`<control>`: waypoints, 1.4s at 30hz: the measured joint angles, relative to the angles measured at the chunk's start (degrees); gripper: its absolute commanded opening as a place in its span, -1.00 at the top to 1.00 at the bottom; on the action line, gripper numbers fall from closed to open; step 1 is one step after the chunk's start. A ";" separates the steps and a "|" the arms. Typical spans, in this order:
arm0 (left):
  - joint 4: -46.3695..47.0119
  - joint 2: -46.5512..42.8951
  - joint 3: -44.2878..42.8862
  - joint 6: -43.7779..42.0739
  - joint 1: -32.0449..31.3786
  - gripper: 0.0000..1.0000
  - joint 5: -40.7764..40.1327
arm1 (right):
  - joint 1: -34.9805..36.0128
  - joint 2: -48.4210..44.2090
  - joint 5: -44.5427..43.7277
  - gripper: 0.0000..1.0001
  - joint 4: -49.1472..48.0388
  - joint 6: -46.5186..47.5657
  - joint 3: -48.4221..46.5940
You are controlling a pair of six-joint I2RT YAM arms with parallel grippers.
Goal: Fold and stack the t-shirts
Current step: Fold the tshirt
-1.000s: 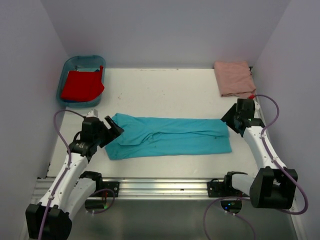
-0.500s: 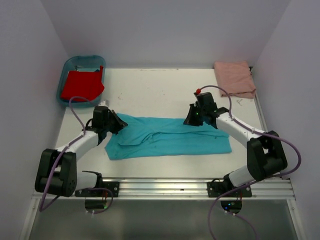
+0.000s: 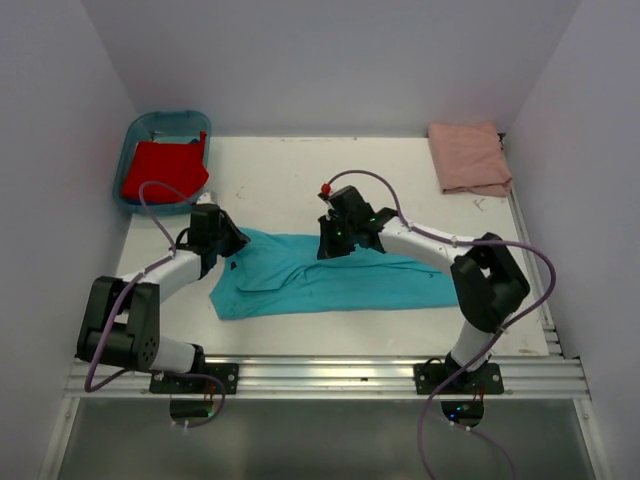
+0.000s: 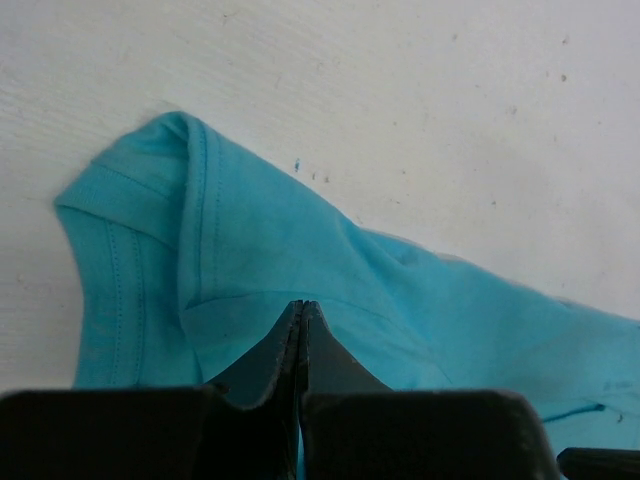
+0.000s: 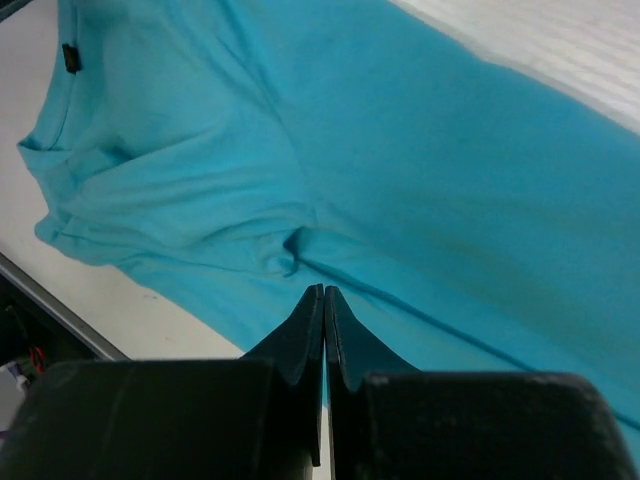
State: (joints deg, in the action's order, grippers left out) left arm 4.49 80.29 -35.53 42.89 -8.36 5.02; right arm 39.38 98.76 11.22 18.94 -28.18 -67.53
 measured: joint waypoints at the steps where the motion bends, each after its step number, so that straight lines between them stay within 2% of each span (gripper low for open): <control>1: -0.04 0.55 0.00 -0.02 0.00 1.00 -0.42 | 1.29 1.44 -0.17 1.00 0.15 0.22 -1.18; 6: -0.09 2.69 0.00 -0.02 0.00 1.00 -1.07 | 6.69 5.20 -1.16 1.00 1.40 0.63 -4.50; 17: 0.11 6.10 0.00 -0.02 0.00 1.00 -2.64 | 12.13 12.68 -3.06 1.00 4.11 0.83 -12.04; 23: 0.20 6.84 0.00 0.00 0.00 1.00 -2.75 | 13.88 15.67 -4.39 0.76 5.44 0.74 -13.66; 25: 0.20 6.84 0.00 0.00 0.00 1.00 -2.73 | 14.21 16.11 -5.05 0.60 6.14 0.79 -13.90; 29: 0.20 6.84 0.00 0.00 0.00 1.00 -2.73 | 14.45 16.37 -6.01 0.49 6.91 0.72 -14.27; 42: 0.17 6.82 0.00 0.00 0.00 1.00 -2.71 | 14.67 20.15 -7.58 0.47 7.39 0.70 -17.20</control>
State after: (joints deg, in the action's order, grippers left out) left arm 4.67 87.11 -35.53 42.89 -8.36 2.31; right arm 54.04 118.91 3.64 26.33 -27.49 -84.73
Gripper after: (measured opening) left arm 0.005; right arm 0.262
